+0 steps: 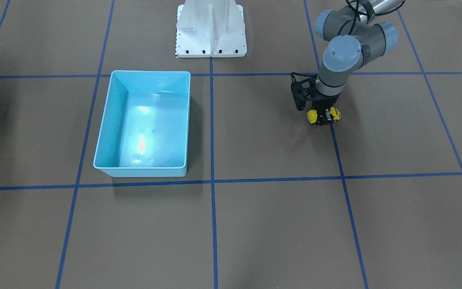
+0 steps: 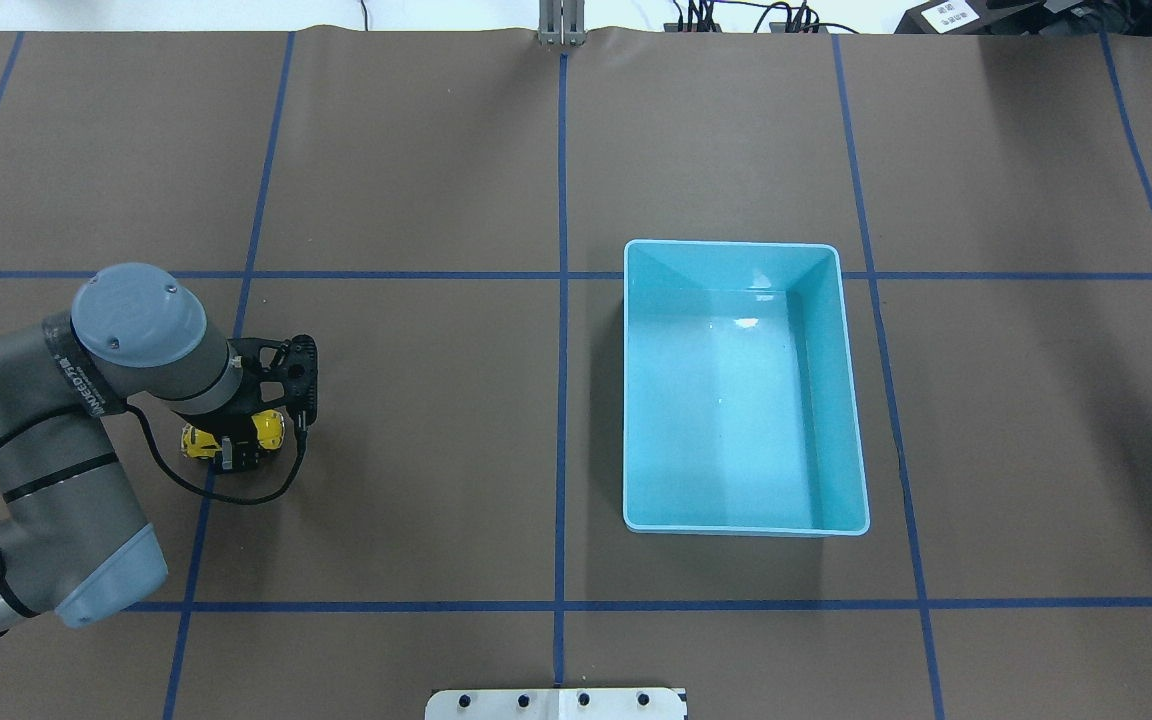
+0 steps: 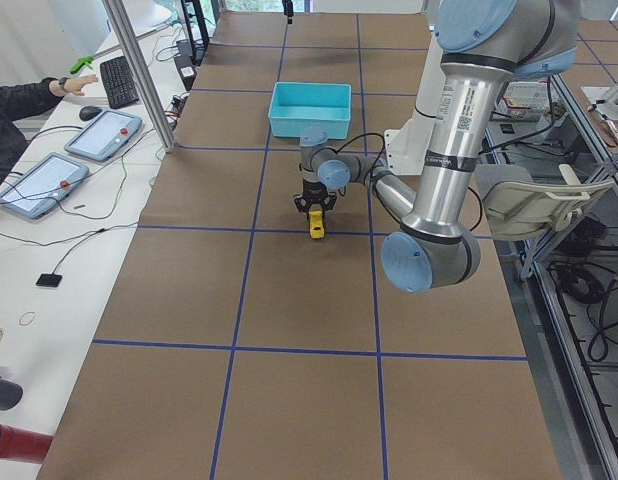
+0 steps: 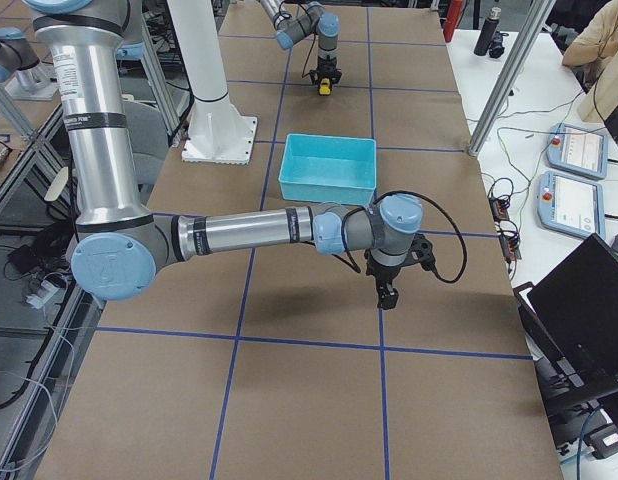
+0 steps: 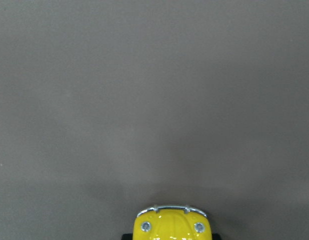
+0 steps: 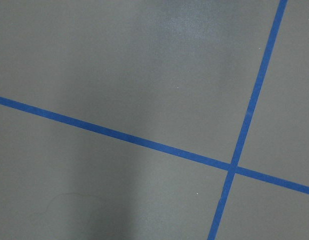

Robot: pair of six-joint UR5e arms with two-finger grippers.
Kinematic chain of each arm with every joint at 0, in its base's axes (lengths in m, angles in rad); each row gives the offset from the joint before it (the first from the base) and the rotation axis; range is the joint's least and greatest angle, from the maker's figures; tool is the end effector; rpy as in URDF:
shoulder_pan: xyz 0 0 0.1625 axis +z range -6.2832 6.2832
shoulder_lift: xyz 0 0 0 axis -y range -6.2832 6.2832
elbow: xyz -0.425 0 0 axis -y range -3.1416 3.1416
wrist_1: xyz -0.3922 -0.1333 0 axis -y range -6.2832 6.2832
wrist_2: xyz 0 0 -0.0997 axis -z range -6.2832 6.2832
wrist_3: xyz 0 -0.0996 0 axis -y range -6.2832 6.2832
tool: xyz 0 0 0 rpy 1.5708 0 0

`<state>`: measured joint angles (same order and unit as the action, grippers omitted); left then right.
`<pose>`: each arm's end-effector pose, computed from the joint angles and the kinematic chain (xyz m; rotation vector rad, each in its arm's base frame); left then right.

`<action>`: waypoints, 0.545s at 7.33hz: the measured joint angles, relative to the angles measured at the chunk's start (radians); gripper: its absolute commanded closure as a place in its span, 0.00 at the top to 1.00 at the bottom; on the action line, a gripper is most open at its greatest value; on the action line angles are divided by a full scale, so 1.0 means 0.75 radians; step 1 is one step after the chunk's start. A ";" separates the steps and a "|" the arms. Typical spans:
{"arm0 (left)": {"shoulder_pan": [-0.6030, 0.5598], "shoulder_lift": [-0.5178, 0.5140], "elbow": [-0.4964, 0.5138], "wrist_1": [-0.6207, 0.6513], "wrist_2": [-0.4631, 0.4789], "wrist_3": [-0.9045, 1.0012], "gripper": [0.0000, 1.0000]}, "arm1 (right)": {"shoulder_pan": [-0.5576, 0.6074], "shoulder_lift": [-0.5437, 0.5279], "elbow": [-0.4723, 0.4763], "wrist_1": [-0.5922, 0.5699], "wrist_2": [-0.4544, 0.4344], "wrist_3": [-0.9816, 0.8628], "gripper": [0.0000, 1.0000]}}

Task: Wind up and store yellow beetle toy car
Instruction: 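Press the left gripper on the car and hold it down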

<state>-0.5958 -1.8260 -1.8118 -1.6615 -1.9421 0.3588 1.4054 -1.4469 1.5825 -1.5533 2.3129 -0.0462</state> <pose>0.4310 -0.4096 0.4091 0.4829 0.5657 1.3864 -0.0256 -0.5542 0.5886 0.1019 -0.7501 -0.2582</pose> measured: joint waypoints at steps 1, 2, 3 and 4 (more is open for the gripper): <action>-0.007 0.000 -0.007 0.001 -0.003 0.001 0.00 | 0.001 -0.003 -0.002 -0.001 -0.001 0.000 1.00; -0.017 0.001 -0.015 0.002 -0.005 0.021 0.00 | 0.001 -0.003 -0.003 -0.001 -0.001 0.000 1.00; -0.033 0.001 -0.023 0.001 -0.011 0.058 0.00 | 0.002 -0.002 -0.004 -0.001 -0.002 0.000 1.00; -0.047 0.001 -0.031 -0.006 -0.019 0.081 0.00 | 0.002 -0.002 -0.006 -0.002 -0.002 0.000 1.00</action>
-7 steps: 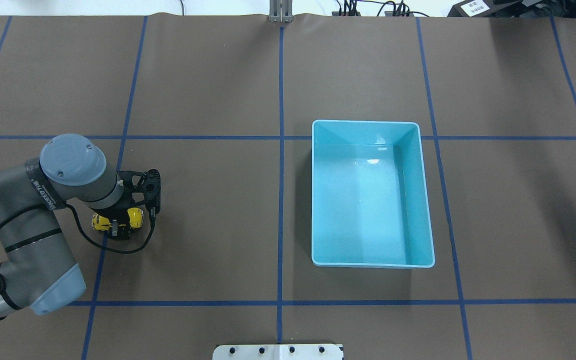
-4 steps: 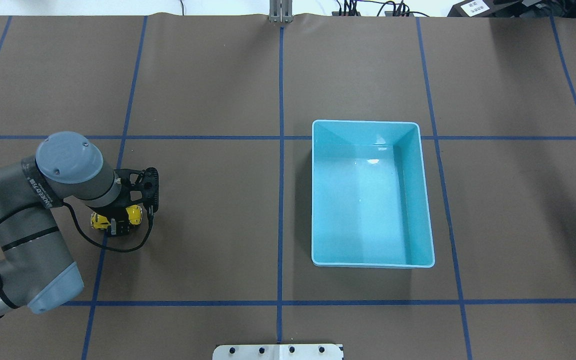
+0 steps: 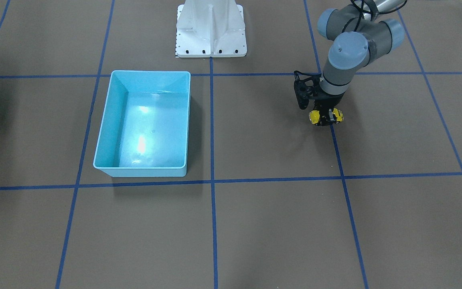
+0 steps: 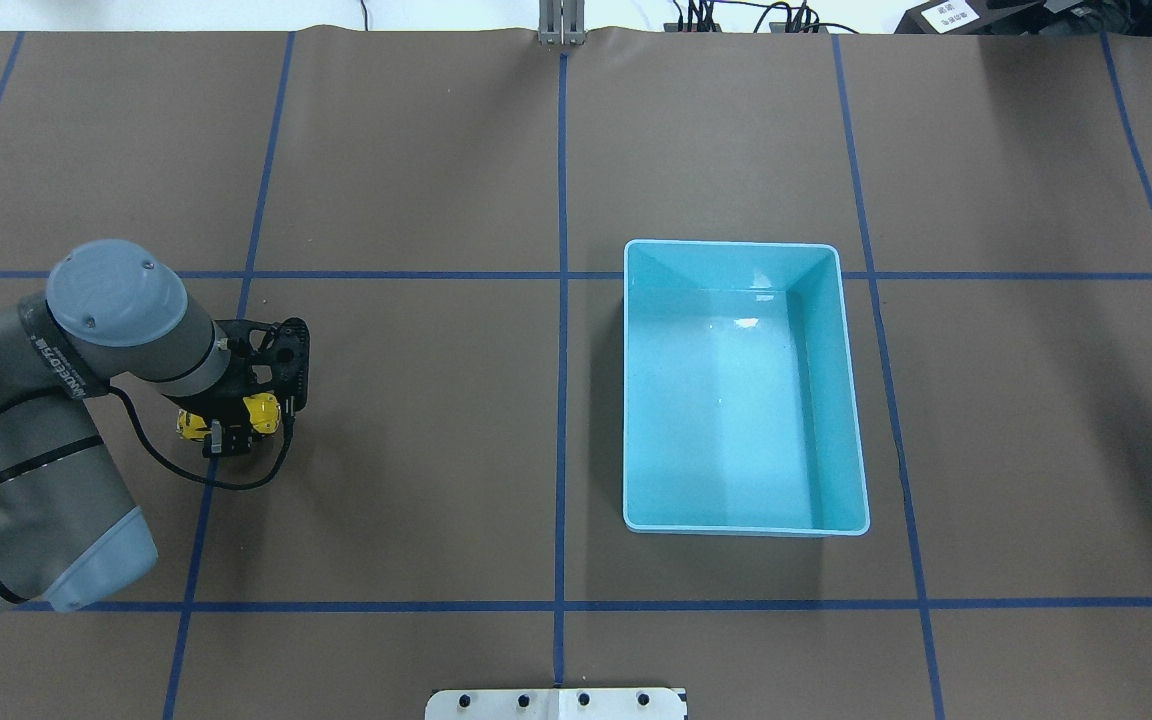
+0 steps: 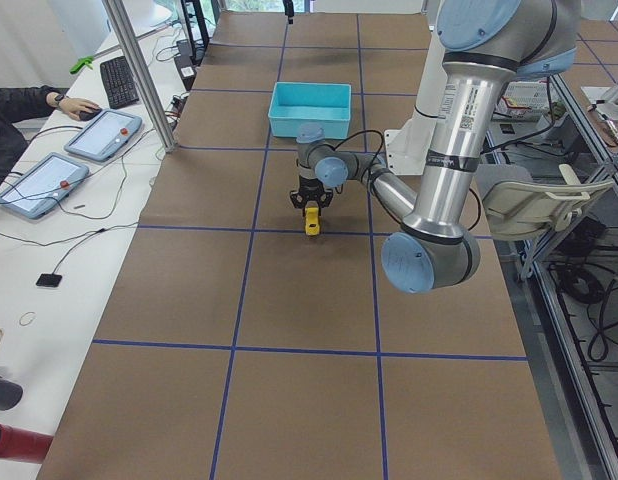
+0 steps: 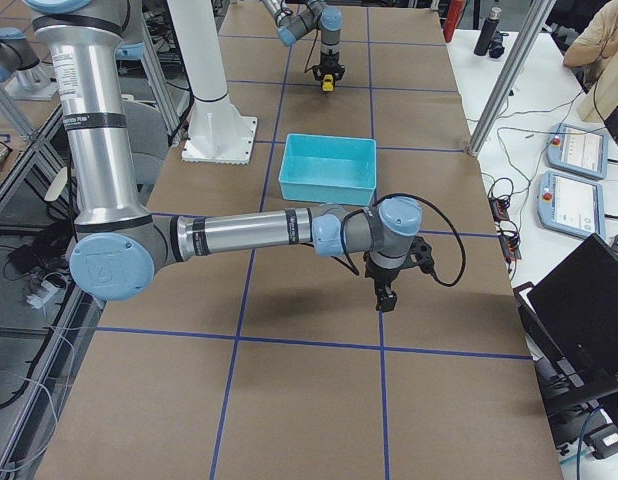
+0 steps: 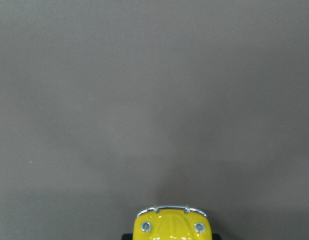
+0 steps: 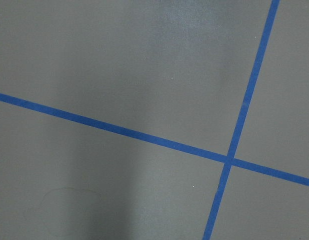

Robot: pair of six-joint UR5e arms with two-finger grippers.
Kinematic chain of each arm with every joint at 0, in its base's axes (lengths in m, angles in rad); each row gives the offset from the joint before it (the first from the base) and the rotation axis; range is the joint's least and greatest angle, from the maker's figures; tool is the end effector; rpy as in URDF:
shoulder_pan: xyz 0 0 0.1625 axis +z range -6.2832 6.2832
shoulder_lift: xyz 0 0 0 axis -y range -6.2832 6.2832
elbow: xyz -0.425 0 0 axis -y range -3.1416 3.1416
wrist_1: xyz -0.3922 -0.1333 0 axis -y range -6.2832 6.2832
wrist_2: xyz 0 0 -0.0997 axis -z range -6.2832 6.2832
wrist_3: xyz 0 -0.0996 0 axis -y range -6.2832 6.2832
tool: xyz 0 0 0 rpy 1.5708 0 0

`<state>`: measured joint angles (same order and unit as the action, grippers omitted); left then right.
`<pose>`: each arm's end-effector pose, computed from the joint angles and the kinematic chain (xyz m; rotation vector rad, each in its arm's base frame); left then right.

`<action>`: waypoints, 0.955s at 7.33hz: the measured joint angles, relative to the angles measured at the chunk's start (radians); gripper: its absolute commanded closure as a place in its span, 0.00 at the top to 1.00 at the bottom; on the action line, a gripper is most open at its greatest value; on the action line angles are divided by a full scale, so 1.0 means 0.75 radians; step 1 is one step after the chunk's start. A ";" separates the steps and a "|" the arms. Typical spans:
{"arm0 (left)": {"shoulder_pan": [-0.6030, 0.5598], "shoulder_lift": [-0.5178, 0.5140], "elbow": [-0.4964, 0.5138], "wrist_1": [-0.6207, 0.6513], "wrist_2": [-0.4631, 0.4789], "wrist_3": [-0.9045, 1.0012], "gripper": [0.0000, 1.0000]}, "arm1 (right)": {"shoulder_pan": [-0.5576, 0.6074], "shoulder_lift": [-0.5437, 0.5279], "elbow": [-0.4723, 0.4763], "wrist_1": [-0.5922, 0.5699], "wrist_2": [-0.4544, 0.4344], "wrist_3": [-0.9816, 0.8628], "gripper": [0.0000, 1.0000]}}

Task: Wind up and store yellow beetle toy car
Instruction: 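Press the left gripper on the car and hold it down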

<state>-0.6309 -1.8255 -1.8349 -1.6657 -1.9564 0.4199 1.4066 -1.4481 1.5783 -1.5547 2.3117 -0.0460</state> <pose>0.4137 -0.4209 0.3973 0.5354 0.5649 1.4154 -0.0248 -0.5536 0.5916 0.0959 -0.7485 -0.2543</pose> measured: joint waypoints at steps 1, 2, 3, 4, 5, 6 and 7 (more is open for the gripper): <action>-0.009 0.000 -0.005 -0.017 -0.006 0.009 0.00 | 0.000 0.001 -0.002 -0.002 0.000 0.000 1.00; -0.018 0.000 -0.007 -0.044 -0.010 0.012 0.00 | 0.000 0.004 -0.003 -0.003 0.000 0.000 1.00; -0.023 0.004 -0.005 -0.080 -0.012 0.007 0.00 | 0.000 0.009 -0.003 -0.003 0.001 0.000 1.00; -0.025 0.011 0.000 -0.121 -0.012 -0.001 0.00 | -0.001 0.014 -0.004 -0.002 0.001 0.000 1.00; -0.027 0.017 0.001 -0.146 -0.012 -0.014 0.00 | -0.002 0.017 -0.004 -0.001 0.001 0.002 1.00; -0.029 0.019 0.002 -0.157 -0.012 -0.030 0.02 | -0.002 0.018 -0.003 0.000 0.001 0.003 1.00; -0.030 0.020 0.003 -0.161 -0.012 -0.039 0.04 | -0.002 0.020 0.000 0.001 0.003 0.003 1.00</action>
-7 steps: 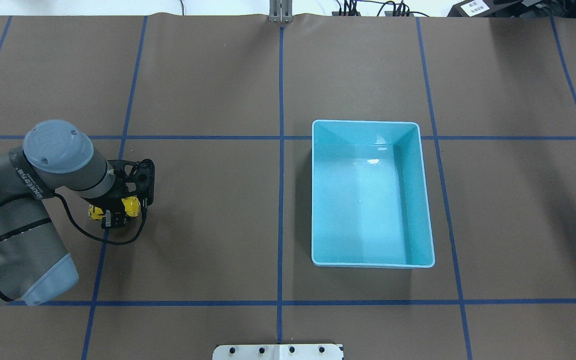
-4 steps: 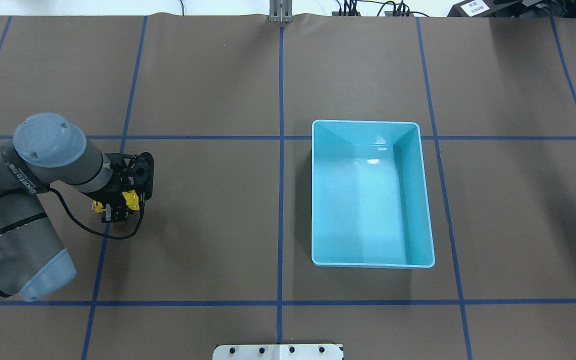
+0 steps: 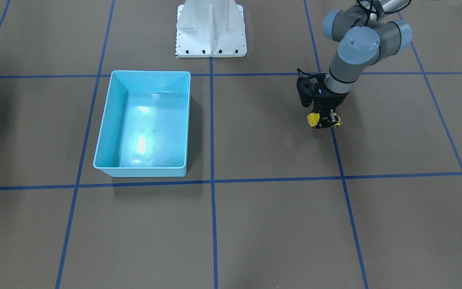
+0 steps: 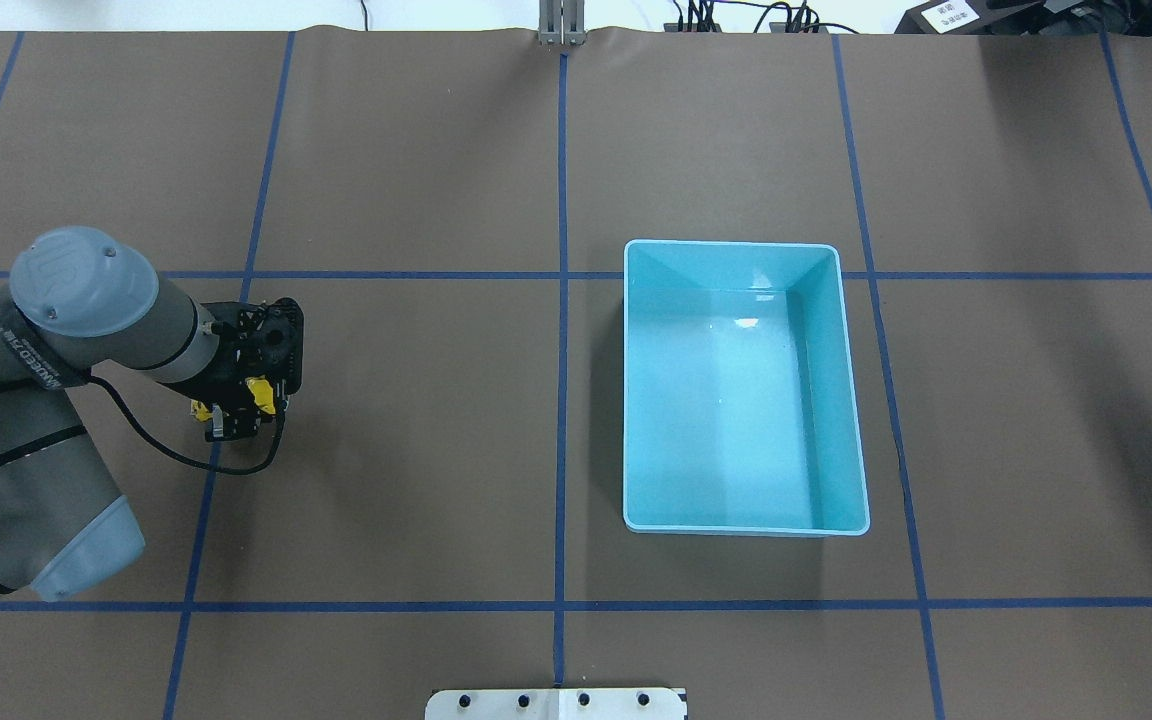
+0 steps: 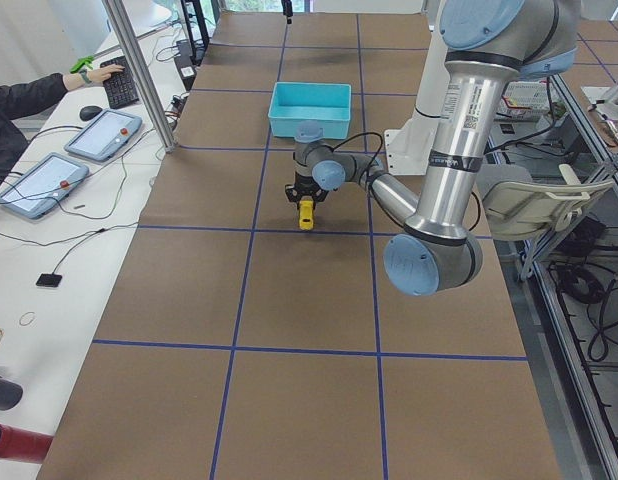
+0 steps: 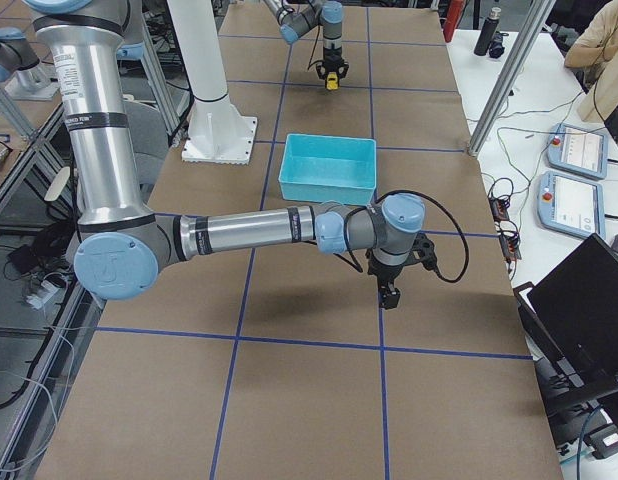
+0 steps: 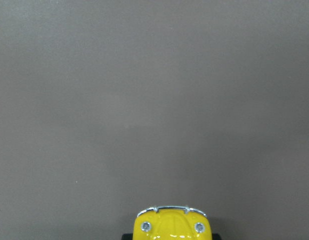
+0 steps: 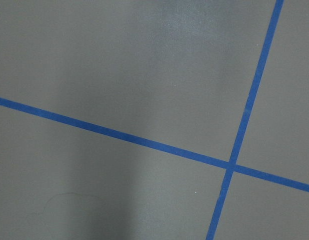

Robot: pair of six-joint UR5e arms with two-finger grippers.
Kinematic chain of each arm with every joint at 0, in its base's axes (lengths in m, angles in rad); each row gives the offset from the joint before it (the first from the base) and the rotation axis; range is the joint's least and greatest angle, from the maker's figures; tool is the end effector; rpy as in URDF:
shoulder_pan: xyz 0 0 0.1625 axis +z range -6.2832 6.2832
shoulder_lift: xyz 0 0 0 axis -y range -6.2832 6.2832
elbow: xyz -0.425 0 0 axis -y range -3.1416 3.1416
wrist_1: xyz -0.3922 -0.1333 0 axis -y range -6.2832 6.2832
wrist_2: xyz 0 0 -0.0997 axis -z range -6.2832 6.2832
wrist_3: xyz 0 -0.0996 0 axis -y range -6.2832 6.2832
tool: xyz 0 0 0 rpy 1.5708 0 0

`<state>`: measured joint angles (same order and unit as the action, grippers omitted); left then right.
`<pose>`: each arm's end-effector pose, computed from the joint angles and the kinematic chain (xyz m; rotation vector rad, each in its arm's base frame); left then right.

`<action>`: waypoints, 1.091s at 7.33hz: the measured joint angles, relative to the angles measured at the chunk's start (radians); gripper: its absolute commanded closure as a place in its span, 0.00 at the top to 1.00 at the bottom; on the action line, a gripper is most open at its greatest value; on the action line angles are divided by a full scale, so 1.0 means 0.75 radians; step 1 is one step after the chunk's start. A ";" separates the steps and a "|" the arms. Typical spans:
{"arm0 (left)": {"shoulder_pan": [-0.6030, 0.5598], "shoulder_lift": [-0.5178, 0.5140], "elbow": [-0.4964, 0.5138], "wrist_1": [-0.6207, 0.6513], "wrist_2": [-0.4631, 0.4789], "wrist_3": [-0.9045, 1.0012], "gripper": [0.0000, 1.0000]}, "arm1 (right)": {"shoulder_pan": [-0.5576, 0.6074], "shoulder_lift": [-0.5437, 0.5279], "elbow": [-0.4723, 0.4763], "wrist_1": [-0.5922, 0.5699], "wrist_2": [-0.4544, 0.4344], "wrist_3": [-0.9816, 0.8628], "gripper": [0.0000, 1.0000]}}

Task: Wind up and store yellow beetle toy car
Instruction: 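Press the left gripper on the car and hold it down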

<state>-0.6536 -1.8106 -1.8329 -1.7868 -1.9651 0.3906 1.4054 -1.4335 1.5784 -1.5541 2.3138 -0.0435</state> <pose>0.4030 -0.4283 0.3903 0.6379 0.5972 1.3727 -0.0266 -0.5597 0.5832 0.1090 -0.7515 -0.2588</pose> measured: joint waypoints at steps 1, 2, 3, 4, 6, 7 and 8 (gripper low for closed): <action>-0.001 0.000 0.000 -0.001 -0.001 -0.004 0.04 | 0.004 0.000 0.004 0.000 0.003 -0.001 1.00; -0.001 0.000 0.000 -0.003 -0.004 -0.004 0.04 | 0.012 -0.002 0.007 0.000 0.006 -0.002 1.00; -0.002 0.002 0.006 -0.019 -0.005 -0.004 0.04 | 0.017 -0.004 0.007 0.000 0.007 -0.003 1.00; -0.002 0.009 0.017 -0.066 -0.006 -0.007 0.04 | 0.020 -0.004 0.006 0.000 0.007 -0.003 1.00; -0.002 0.026 0.039 -0.155 -0.013 -0.015 0.05 | 0.020 -0.003 0.000 0.000 0.005 -0.002 1.00; -0.002 0.028 0.057 -0.189 -0.022 -0.017 0.05 | 0.020 -0.002 -0.001 0.000 0.004 -0.002 1.00; -0.002 0.029 0.080 -0.224 -0.032 -0.018 0.05 | 0.020 -0.001 -0.002 0.001 0.004 -0.002 1.00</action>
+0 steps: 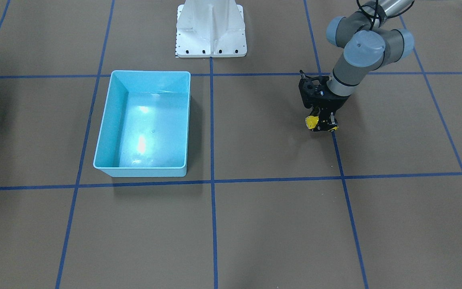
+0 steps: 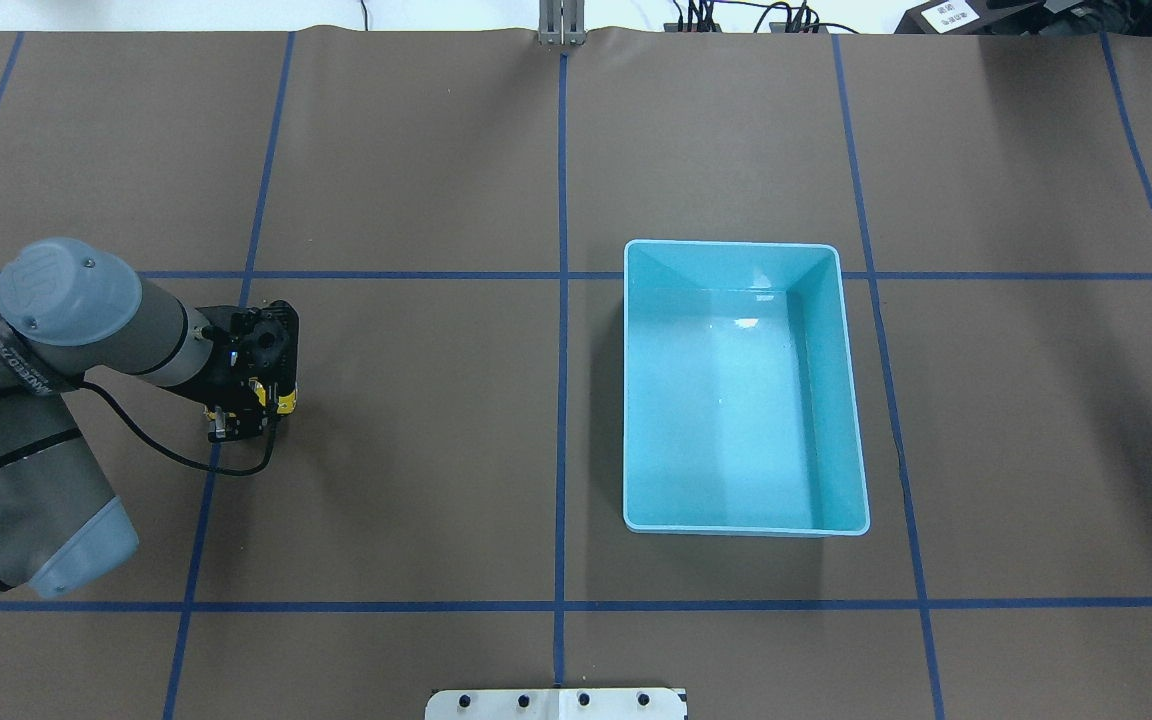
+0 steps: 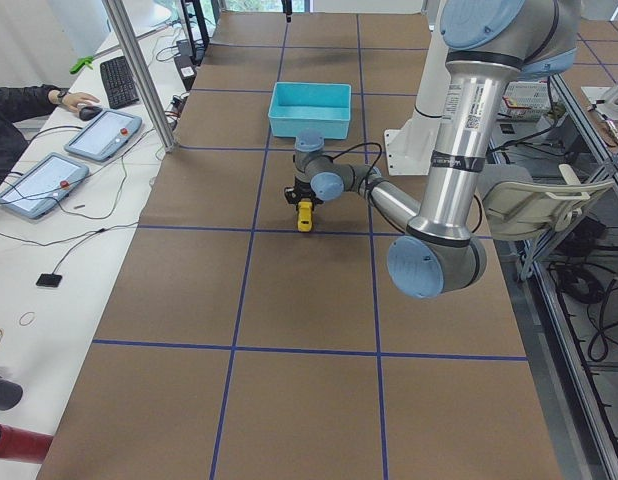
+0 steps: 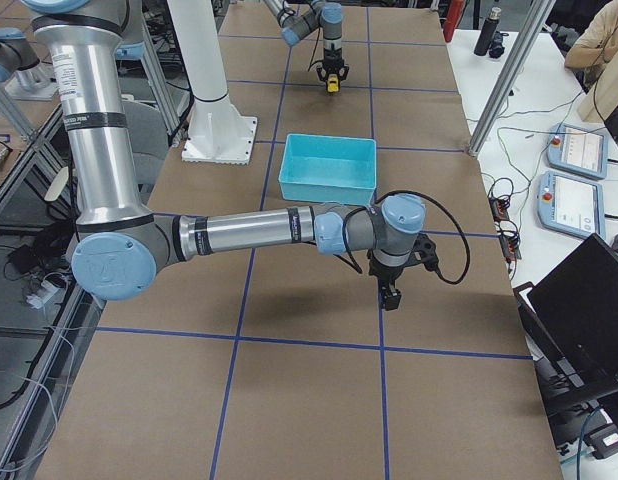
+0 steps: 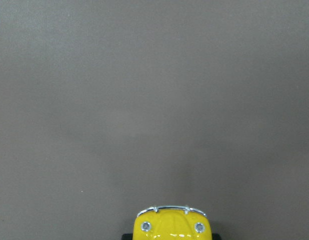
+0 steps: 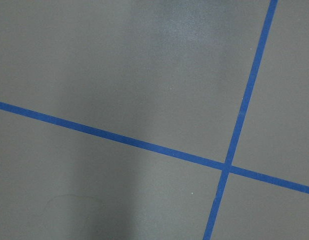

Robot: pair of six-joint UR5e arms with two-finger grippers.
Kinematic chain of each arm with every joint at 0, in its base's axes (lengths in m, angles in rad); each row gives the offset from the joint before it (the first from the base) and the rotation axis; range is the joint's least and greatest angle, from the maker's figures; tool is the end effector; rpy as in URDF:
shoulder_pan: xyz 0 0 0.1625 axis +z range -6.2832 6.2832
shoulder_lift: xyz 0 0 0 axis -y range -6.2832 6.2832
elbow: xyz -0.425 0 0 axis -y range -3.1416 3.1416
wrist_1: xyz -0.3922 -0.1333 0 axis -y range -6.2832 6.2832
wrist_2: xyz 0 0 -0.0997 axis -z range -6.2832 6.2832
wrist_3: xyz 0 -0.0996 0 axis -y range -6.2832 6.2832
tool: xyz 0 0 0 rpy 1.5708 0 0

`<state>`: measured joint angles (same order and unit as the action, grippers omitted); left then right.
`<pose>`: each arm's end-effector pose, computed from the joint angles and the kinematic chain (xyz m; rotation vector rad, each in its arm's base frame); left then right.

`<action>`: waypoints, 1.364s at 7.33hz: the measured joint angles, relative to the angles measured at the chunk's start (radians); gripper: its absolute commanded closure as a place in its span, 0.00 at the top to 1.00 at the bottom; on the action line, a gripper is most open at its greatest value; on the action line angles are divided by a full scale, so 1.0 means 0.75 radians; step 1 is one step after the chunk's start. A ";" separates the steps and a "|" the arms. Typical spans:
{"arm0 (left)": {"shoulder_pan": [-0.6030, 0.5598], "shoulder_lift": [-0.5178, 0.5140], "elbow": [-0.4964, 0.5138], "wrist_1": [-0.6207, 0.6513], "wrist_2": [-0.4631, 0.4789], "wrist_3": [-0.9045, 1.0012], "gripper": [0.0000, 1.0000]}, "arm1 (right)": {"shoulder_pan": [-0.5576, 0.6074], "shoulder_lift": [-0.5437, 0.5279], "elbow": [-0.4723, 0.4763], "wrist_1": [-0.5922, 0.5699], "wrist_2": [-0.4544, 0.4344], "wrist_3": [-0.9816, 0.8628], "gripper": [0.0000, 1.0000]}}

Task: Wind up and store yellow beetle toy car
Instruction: 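Press the left gripper on the car and hold it down, then drag the car backward toward the robot with the left gripper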

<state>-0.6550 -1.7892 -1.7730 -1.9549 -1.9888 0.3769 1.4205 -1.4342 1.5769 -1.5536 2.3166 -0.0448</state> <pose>0.4072 -0.4299 0.4085 0.7178 0.6447 1.3682 -0.0183 -0.5597 0.5841 0.1132 -0.7531 -0.2452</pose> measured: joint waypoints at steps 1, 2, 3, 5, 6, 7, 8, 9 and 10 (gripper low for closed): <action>0.000 0.000 0.021 -0.026 -0.013 -0.001 0.05 | 0.000 0.001 -0.001 0.001 -0.001 -0.001 1.00; 0.000 0.000 0.034 -0.038 -0.019 -0.001 0.05 | -0.001 0.002 -0.002 0.001 -0.002 -0.001 1.00; -0.001 0.000 0.039 -0.042 -0.022 -0.001 0.05 | -0.002 0.002 -0.002 0.002 -0.003 -0.002 1.00; -0.007 0.006 0.042 -0.044 -0.030 0.001 0.05 | -0.002 0.003 -0.001 0.002 -0.004 -0.002 1.00; -0.014 0.019 0.044 -0.055 -0.042 0.003 0.05 | -0.002 0.004 -0.001 0.002 -0.004 -0.002 1.00; -0.023 0.034 0.049 -0.079 -0.056 0.005 0.05 | -0.002 0.004 -0.001 0.002 -0.004 -0.002 1.00; -0.031 0.048 0.055 -0.101 -0.066 0.007 0.05 | -0.002 0.004 -0.002 0.002 -0.004 -0.002 1.00; -0.038 0.066 0.060 -0.123 -0.072 0.009 0.05 | -0.002 0.004 -0.002 0.002 -0.004 -0.002 1.00; -0.042 0.086 0.063 -0.149 -0.074 0.010 0.05 | -0.002 0.004 -0.002 0.002 -0.004 -0.002 1.00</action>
<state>-0.6862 -1.7246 -1.7258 -2.0665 -2.0443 0.3846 1.4189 -1.4312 1.5754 -1.5524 2.3132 -0.0460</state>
